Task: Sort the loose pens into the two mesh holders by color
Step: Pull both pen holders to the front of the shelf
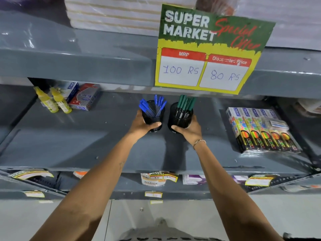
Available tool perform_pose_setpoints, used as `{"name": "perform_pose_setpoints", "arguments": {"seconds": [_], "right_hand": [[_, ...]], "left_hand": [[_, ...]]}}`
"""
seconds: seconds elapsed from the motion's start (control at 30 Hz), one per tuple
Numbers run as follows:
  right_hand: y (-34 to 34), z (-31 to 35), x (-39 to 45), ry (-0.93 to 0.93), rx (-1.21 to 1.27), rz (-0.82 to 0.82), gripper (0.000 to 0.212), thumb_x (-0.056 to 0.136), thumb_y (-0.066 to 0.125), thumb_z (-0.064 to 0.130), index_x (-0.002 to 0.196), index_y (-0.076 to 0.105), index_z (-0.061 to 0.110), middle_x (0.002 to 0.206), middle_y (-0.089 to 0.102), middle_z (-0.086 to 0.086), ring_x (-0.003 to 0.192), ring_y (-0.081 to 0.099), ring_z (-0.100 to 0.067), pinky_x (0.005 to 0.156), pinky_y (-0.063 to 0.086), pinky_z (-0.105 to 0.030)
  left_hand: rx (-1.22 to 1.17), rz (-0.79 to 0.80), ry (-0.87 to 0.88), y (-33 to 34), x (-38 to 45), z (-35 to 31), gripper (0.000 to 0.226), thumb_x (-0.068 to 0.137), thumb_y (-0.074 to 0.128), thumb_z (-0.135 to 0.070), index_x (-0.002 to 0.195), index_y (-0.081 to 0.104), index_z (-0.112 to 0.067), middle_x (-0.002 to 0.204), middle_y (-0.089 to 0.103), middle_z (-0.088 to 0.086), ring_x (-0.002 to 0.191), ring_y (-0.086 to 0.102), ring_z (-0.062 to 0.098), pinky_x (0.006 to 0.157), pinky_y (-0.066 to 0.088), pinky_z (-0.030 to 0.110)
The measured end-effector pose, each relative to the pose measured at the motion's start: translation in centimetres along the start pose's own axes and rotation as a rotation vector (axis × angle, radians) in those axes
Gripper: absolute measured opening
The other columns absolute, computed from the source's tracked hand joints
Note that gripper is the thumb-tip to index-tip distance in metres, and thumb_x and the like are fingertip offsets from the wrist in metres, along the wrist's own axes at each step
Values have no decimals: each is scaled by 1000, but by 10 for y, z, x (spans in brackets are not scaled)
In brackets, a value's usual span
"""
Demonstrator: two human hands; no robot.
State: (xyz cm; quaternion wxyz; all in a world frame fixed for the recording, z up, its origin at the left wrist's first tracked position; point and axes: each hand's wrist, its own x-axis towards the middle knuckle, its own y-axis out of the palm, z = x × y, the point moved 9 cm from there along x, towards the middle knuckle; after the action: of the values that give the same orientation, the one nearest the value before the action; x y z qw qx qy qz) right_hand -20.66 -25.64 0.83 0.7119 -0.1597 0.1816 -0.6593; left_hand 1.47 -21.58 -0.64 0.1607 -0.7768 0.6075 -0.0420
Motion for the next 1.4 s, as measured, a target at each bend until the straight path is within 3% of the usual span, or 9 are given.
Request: {"name": "perform_pose_setpoints", "arguments": {"seconds": [0.1,0.27,0.43,0.57,0.73,1.17,1.4], "right_hand": [[-2,-2,-17,11,-7,20,78,63,88,22,128,46,19,121,62,3,112,57,-15,91,40,-19],[-10,-13,-52,46,-15,26,69,61,89,24,118,51,16,103,62,8,94,58,-10,84,45,-21],[-18,-24,-80,79,15,13,68,59,91,22,115,53,18,99,62,12,93,60,-8,88,49,-21],[-20,-24,-95,73,28,21,72,61,90,18,121,51,17,101,60,13,95,56,-4,78,42,-7],[-19,-27,-105,77,58,17,77,61,89,16,126,49,18,107,59,10,104,53,-7,92,44,-21],[-17,-27,-112,47,77,24,80,63,88,18,131,46,18,110,59,9,106,52,-6,93,43,-22],[-17,-27,-115,60,53,35,81,64,88,22,132,45,20,112,59,8,108,50,-7,98,42,-28]], "left_hand": [[14,40,-21,-2,-13,6,68,68,87,-26,120,42,-31,118,60,-11,109,56,10,90,41,25],[36,73,11,-6,-41,19,75,57,88,-39,122,52,-30,118,66,-14,110,61,5,99,49,36],[13,121,6,-3,-69,22,78,53,89,-39,122,52,-33,118,65,-16,111,60,3,100,48,37],[-6,138,-5,-1,-87,23,74,56,90,-32,120,52,-34,116,65,-18,110,61,2,100,47,36],[-17,139,-5,-1,-101,21,68,61,90,-24,116,53,-35,116,65,-16,110,61,3,99,47,33],[-2,122,-2,-1,-111,20,70,64,89,-24,123,51,-30,115,61,-19,111,57,5,94,42,24],[16,164,-7,0,-107,26,78,58,88,-38,126,48,-35,123,61,-17,117,56,6,105,43,39]]}}
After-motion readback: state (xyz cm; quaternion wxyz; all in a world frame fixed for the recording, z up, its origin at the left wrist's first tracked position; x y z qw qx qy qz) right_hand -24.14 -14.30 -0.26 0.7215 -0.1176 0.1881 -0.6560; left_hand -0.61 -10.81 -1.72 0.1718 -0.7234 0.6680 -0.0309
